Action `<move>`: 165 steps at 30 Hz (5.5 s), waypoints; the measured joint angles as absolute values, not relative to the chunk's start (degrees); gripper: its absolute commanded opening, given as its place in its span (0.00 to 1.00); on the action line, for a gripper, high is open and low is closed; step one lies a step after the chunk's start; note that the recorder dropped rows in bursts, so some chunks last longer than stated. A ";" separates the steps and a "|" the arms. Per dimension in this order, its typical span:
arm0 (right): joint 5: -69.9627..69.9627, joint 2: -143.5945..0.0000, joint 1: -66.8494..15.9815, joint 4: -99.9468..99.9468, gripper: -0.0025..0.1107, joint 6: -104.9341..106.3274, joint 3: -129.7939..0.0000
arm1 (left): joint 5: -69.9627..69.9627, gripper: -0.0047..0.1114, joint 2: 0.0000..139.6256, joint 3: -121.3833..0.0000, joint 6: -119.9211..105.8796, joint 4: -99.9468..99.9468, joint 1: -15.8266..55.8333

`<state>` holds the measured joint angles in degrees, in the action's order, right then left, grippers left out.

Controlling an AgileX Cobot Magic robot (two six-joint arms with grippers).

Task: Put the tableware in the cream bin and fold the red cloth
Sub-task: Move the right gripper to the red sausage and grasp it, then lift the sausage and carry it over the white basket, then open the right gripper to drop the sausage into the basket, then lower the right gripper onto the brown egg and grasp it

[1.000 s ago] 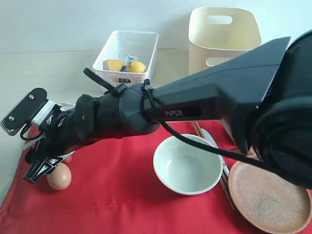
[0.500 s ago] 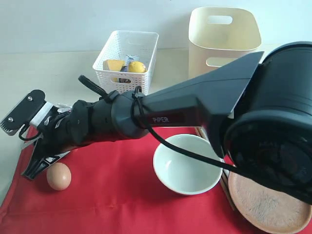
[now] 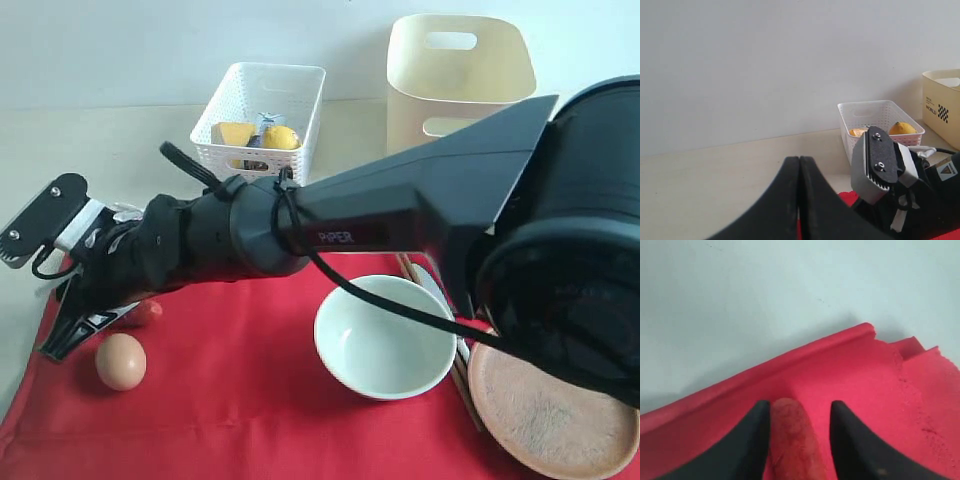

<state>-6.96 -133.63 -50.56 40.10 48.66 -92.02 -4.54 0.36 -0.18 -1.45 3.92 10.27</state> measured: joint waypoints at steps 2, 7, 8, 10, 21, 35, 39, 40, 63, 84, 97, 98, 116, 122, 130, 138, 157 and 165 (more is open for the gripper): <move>-6.96 -133.53 -50.56 39.75 0.46 48.66 -92.02 | -4.54 0.04 0.36 -0.18 -1.45 3.92 10.27; -9.65 -134.39 -50.56 35.90 0.47 48.66 -92.02 | -4.54 0.04 0.36 -0.18 -1.45 3.92 10.27; -10.17 -134.74 -50.56 35.31 0.47 48.66 -92.02 | -4.54 0.04 0.36 -0.18 -1.45 3.92 10.27; -10.15 -135.16 -50.56 34.71 0.47 48.66 -92.02 | -4.54 0.04 0.36 -0.18 -1.45 3.92 10.27; -10.18 -136.06 -50.56 28.09 0.08 48.66 -92.02 | -4.54 0.04 0.36 -0.18 -1.45 3.92 10.27; -8.75 -132.72 -50.56 27.34 0.02 47.37 -91.76 | -4.54 0.04 0.36 -0.18 -1.45 3.92 10.27; -8.75 -128.72 -50.56 27.34 0.02 46.27 -91.76 | -4.54 0.04 0.36 -0.18 -1.45 3.92 10.27; -8.75 -127.63 -50.56 27.23 0.02 45.97 -91.76 | -4.54 0.04 0.36 -0.18 -1.45 3.92 10.27; -13.87 -116.13 -29.49 27.23 0.02 37.74 -91.76 | -4.54 0.04 0.36 -0.18 -1.45 3.92 10.27; 4.31 -127.08 -28.01 28.25 0.20 36.55 -91.76 | -4.54 0.04 0.36 -0.18 -1.45 3.92 10.27; 10.08 -129.18 -28.01 29.96 0.57 35.80 -91.76 | -4.54 0.04 0.36 -0.18 -1.45 3.92 10.27; 10.36 -129.18 -28.01 30.07 0.58 35.80 -91.76 | -4.54 0.04 0.36 -0.18 -1.45 3.92 10.27; -3.72 -125.70 -28.01 37.04 0.59 37.14 -91.76 | -4.54 0.04 0.36 -0.18 -1.45 3.92 10.27; -11.92 -119.93 -27.93 36.90 0.59 40.00 -91.76 | -4.54 0.04 0.36 -0.18 -1.45 3.92 10.27; -25.97 -113.54 -27.88 27.89 0.59 39.10 -91.76 | -4.54 0.04 0.36 -0.18 -1.45 3.92 10.27; -37.18 -110.00 -27.88 19.71 0.59 31.70 -91.76 | -4.54 0.04 0.36 -0.18 -1.45 3.92 10.27; -41.53 -103.89 -27.88 13.76 0.59 23.02 -85.01 | -4.54 0.04 0.36 -0.18 -1.45 3.92 10.27; -32.73 -101.66 -31.00 13.24 0.59 23.31 -76.41 | -4.54 0.04 0.36 -0.18 -1.45 3.92 10.27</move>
